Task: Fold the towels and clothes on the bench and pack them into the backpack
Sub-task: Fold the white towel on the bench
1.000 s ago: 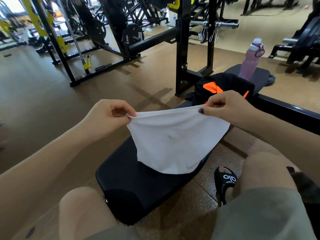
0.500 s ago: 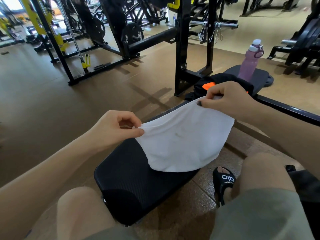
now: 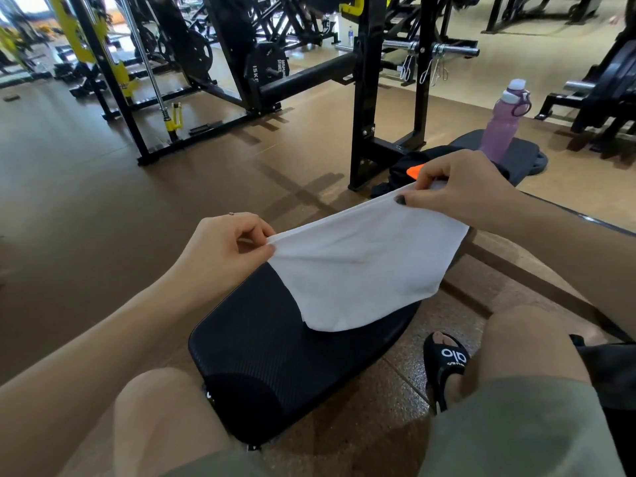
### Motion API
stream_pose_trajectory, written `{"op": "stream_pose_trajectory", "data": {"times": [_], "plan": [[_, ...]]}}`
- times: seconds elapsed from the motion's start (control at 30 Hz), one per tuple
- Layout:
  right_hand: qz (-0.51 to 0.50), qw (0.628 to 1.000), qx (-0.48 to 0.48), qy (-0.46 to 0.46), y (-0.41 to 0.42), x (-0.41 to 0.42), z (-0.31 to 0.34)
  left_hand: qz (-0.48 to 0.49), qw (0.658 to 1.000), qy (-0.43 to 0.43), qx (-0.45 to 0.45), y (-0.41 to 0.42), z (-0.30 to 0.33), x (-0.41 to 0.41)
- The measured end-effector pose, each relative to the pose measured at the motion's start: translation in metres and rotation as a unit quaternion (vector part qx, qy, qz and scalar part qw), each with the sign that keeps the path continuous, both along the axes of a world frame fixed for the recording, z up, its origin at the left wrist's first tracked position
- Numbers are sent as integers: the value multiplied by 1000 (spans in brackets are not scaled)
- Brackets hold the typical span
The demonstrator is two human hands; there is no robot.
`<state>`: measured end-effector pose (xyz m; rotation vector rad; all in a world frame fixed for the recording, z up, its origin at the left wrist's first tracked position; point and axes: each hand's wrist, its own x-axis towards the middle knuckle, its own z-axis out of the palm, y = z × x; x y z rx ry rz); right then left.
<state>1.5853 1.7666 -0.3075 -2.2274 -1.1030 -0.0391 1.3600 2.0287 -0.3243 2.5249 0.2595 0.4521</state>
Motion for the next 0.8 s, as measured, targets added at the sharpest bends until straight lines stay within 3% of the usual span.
{"op": "stream_pose_trajectory", "data": {"times": [0.5,0.6,0.67,0.7,0.73,0.8], "plan": [[-22,1000,-21,-4,-4,6,-4,-2,998,-66,-16,-13,23,4],[-63,991,-113,-20,0,10,-11,-27,998,-60,-24,-25,32,8],[-102,960,-237,-111,8,2,-18,-52,996,-44,-49,-35,37,14],[-91,954,-252,-134,13,-6,-22,-63,995,-36,-65,-39,39,17],[-51,965,-230,-113,19,-17,-23,-73,994,-29,-77,-43,40,21],[92,989,-92,74,30,-46,-18,-89,992,-23,-89,-51,41,29]]}}
